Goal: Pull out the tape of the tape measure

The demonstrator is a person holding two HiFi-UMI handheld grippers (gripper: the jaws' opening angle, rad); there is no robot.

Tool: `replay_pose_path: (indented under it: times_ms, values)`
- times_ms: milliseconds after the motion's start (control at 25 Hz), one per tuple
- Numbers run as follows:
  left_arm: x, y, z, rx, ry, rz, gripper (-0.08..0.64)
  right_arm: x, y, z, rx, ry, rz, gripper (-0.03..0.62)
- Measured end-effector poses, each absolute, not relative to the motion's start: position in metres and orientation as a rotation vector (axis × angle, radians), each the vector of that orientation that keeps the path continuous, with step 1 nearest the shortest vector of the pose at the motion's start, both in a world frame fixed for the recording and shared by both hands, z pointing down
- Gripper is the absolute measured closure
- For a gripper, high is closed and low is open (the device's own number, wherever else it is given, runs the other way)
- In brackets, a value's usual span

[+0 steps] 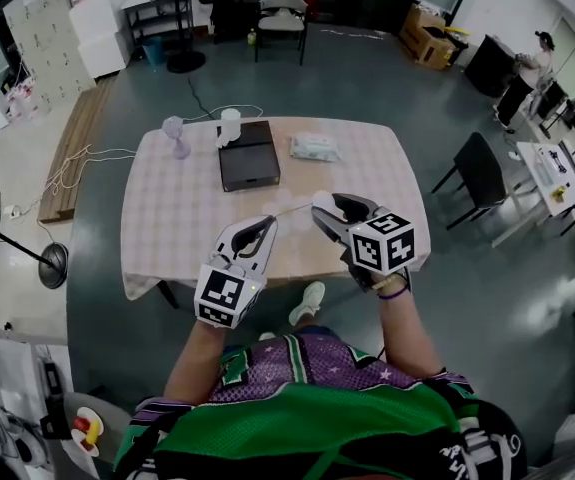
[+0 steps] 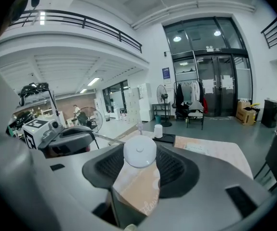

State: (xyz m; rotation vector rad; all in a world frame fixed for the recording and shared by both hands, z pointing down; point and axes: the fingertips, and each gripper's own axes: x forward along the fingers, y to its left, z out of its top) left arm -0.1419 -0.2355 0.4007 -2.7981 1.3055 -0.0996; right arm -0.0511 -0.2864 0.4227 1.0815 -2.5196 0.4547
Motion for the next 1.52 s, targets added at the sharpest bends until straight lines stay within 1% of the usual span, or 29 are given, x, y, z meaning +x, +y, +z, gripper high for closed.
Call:
replay_pose_path:
  times_ms: [280,560,800,1000,1240,1520]
  values:
    - [-0.166,-0.243,0.389,-2.777,1.42,-0.059,0.535,-0.028,-0.307,0.41,1.209,-2.517,0.455,0.374]
    - [-0.169,-0.252,0.385,-2.732,1.46,-0.066,0.535,-0.018,-0.32,0.412,1.281,-2.518,0.467,0.374]
    - [-0.19,-0.267,0.383,-2.693,1.558,-0.034,0.535,0.01,-0.332,0.412,1.379,-2.489,0.462,0.374]
    - [-0.192,-0.276,0.386,-2.667,1.586,-0.022,0.535,0.025,-0.333,0.414,1.414,-2.472,0.443,0.374]
    - [-0.209,-0.292,0.39,-2.651,1.677,-0.001,0.535,0.061,-0.338,0.419,1.498,-2.415,0.455,0.374]
    - [-0.207,-0.307,0.394,-2.651,1.709,0.009,0.535,0.09,-0.344,0.424,1.575,-2.353,0.441,0.374]
